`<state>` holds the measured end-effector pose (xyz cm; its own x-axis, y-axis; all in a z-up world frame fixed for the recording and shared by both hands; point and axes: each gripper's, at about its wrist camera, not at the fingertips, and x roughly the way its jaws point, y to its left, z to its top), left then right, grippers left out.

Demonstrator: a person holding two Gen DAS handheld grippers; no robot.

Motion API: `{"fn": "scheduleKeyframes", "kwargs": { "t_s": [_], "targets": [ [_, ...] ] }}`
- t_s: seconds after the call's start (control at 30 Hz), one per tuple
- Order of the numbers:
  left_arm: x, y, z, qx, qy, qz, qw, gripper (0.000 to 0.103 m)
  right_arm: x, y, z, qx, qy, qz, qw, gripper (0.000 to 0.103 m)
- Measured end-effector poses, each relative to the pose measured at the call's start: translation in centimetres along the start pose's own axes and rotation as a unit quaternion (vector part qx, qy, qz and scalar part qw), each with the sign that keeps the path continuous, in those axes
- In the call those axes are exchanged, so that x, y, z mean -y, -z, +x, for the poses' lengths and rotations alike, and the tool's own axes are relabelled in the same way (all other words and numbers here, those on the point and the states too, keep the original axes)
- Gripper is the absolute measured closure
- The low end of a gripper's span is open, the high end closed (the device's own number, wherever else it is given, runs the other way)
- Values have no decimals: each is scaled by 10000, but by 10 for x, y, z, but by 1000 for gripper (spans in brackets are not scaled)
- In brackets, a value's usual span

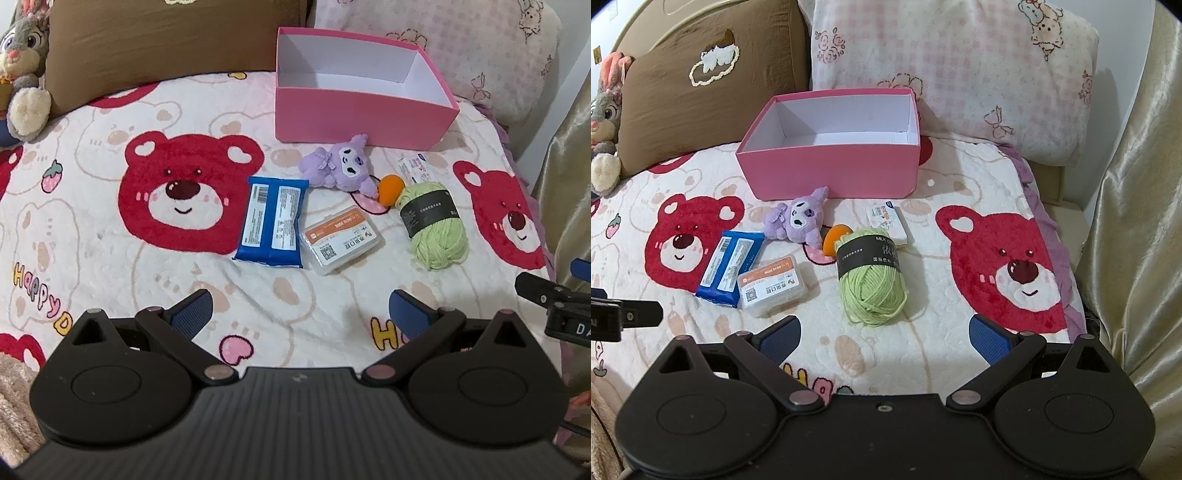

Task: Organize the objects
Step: 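Move the left tool toward the clear orange-labelled plastic box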

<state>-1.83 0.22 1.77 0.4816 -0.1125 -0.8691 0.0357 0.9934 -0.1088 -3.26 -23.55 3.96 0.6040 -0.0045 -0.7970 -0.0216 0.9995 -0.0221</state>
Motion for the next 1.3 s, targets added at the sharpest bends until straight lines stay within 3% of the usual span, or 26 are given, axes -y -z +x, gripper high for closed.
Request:
{"fn": "scheduleKeyframes", "kwargs": {
  "t_s": [1.07,1.27,1.3],
  "targets": [
    [0,2,-1,-56,42,-16,10000,0,-7,-1,-2,23,10,-127,9999,4],
    [-1,1,8,309,-156,13,9994,0,-13,-3,-14,798,-468,-488,9945,4],
    [-4,-2,12,320,-129,-57,9994,0,-15,-2,-11,1185,-818,-722,9870,4]
  ]
}}
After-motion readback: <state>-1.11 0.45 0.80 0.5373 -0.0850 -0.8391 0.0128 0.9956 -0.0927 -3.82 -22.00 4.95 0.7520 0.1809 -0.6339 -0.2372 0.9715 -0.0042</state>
